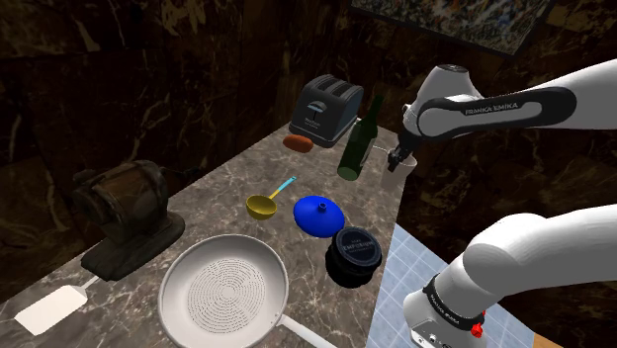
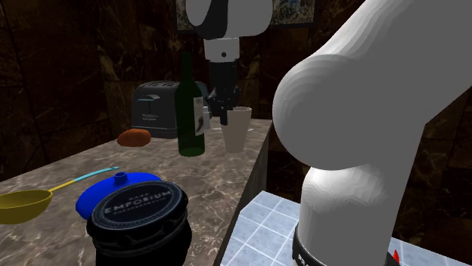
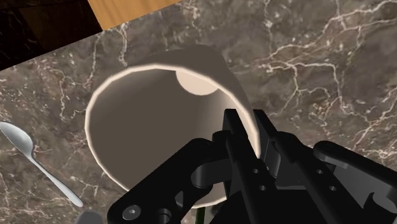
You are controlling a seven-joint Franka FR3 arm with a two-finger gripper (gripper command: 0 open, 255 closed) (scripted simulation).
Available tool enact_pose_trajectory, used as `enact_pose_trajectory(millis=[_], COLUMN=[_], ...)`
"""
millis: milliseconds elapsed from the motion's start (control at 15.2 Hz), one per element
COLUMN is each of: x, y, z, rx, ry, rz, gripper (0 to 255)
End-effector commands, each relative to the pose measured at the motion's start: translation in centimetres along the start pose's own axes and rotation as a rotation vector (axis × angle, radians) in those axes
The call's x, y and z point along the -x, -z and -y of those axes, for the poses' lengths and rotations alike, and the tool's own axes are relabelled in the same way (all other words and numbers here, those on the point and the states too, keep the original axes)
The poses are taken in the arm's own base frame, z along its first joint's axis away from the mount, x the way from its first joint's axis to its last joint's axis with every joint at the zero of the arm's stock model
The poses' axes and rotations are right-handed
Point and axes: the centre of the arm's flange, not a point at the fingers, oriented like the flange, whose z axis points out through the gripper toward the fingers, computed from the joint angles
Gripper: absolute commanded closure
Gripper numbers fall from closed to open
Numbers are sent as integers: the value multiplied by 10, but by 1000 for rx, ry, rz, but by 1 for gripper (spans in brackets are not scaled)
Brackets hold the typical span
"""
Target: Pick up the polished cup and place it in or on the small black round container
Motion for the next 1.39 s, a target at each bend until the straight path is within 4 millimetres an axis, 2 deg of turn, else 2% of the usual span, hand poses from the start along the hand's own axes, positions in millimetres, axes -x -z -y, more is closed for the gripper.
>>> enact_pose_trajectory(millis=[0, 1320], x=[-1, -8], y=[10, 114], z=[-1, -17], rx=[0, 0], ry=[0, 0], rz=[0, 0], gripper=[255, 255])
